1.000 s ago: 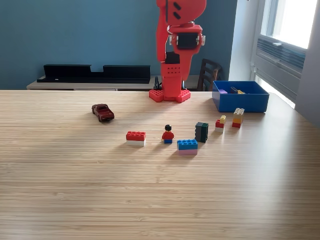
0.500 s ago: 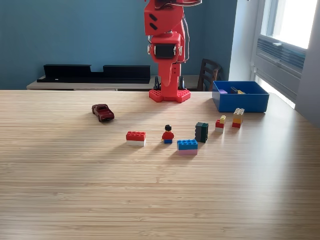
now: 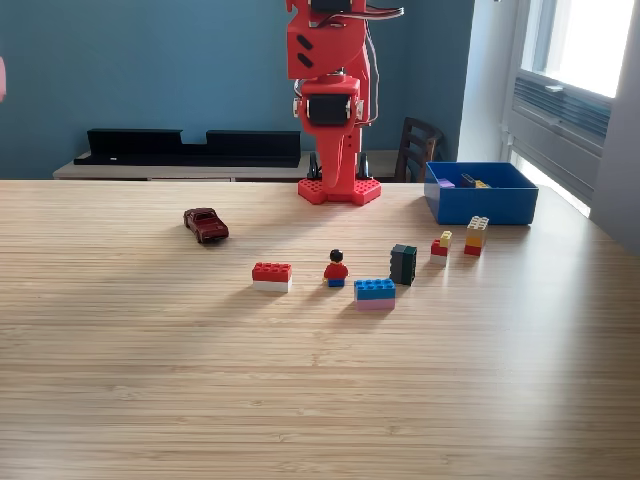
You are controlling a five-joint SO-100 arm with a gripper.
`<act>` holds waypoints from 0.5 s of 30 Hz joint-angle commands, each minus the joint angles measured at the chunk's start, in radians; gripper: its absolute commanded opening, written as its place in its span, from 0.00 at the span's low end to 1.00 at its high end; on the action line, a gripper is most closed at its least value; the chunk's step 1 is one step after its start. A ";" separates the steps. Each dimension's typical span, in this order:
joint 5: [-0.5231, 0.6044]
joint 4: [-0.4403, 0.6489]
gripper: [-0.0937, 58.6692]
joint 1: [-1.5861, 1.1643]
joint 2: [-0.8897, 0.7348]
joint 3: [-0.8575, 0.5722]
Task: Grasp a lego block and put it in the bin.
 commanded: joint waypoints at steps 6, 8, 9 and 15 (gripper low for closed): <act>-0.020 -0.083 0.00 0.006 0.025 0.008; -0.020 -0.084 0.00 0.011 0.025 0.012; -0.020 -0.087 0.00 0.015 0.025 0.012; -0.075 -0.173 0.20 0.061 0.025 0.049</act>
